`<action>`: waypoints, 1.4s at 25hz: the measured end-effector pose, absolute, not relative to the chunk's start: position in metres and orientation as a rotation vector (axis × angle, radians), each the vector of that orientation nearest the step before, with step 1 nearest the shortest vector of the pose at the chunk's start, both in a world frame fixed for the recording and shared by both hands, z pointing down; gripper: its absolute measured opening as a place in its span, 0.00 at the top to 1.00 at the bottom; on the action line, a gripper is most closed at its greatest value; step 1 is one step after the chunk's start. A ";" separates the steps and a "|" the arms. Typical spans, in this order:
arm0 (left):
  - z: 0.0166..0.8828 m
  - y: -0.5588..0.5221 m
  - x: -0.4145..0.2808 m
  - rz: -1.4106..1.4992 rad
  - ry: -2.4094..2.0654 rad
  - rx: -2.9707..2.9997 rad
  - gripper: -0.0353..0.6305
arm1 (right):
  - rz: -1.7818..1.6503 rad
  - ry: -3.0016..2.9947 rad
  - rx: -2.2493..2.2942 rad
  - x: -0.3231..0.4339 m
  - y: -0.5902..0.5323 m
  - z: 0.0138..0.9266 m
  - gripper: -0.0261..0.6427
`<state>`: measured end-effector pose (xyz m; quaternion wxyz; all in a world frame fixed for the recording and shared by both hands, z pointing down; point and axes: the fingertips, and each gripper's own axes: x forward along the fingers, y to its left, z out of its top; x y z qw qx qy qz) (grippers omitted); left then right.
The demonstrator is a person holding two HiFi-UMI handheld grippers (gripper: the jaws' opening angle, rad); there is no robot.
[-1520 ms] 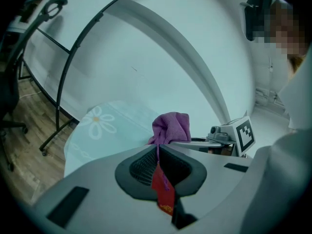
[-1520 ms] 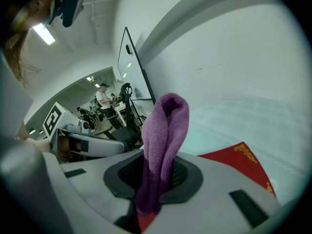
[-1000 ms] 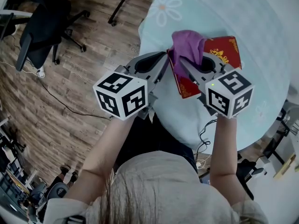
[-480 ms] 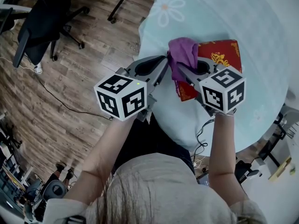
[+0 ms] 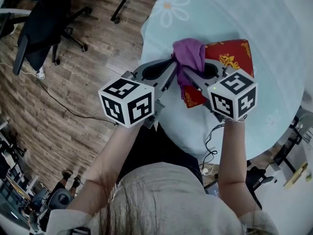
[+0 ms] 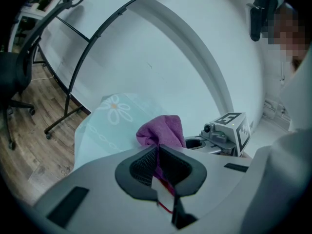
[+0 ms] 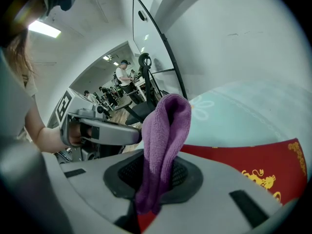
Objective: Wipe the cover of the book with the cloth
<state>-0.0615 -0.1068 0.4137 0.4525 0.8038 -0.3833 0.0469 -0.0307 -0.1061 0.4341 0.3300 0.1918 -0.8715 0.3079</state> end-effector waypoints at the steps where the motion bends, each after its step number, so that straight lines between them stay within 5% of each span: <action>1: 0.414 -0.107 -0.059 0.121 -0.938 1.986 0.90 | 0.812 -2.282 0.499 -0.031 -0.106 0.435 0.85; 35: 0.410 -0.143 0.019 0.288 -0.887 2.059 0.90 | 0.851 -2.220 0.650 0.048 -0.142 0.441 0.84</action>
